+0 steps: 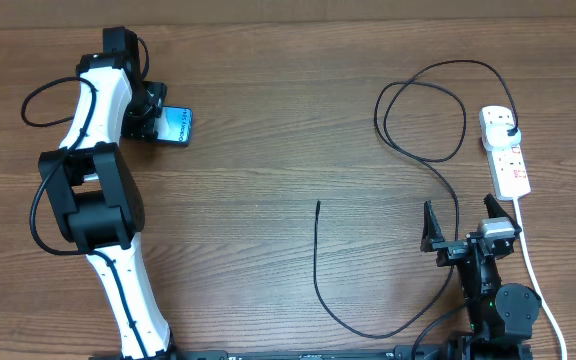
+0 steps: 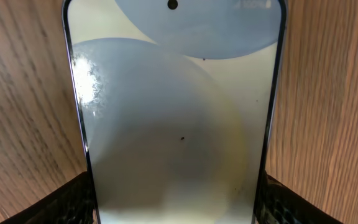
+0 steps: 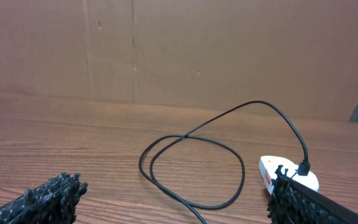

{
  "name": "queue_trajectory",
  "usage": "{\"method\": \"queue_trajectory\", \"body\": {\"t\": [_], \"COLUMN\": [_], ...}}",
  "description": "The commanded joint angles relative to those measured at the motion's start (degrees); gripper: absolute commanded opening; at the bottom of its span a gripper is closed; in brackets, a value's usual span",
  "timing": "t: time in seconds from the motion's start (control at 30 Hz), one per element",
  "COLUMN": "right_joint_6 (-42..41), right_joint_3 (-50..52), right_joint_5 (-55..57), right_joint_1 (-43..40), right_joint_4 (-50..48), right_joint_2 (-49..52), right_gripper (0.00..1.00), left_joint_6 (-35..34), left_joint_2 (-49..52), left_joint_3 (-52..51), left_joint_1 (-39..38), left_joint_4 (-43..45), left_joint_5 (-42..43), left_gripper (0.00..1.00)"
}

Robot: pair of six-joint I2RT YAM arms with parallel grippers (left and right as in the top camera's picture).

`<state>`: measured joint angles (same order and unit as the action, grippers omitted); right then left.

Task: Plug charger to phone and switch on socket
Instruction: 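Lift the phone with the left gripper and tilt it upright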

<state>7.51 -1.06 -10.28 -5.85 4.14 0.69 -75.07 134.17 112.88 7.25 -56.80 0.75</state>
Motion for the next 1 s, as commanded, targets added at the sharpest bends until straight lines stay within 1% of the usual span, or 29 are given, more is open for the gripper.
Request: {"method": "queue_trajectory", "body": {"t": [0.0,0.1,0.77,0.97], "right_joint_6": [0.07,0.07,0.07,0.07], "right_joint_3": [0.61,0.61,0.61,0.61], "right_joint_5": [-0.07,-0.07,-0.07,-0.07], "right_joint_1": [0.44,0.44,0.44,0.44], "right_joint_4": [-0.22,-0.22,-0.22,-0.22], "right_joint_2": [-0.46,-0.46,-0.46,-0.46], "right_gripper": [1.0,1.0,1.0,1.0], "left_joint_6": [3.5,5.11,14.67,16.85], "left_joint_2": [0.28,0.28,0.28,0.28], "left_joint_3": [1.84,1.81,1.84,1.84], "left_joint_1": [0.15,-0.11,-7.28,-8.15], "left_joint_4": [1.09,1.88,9.25,10.84], "left_joint_5": [3.48,5.29,5.46,9.25], "left_gripper": [0.04,0.04,0.04,0.04]}}
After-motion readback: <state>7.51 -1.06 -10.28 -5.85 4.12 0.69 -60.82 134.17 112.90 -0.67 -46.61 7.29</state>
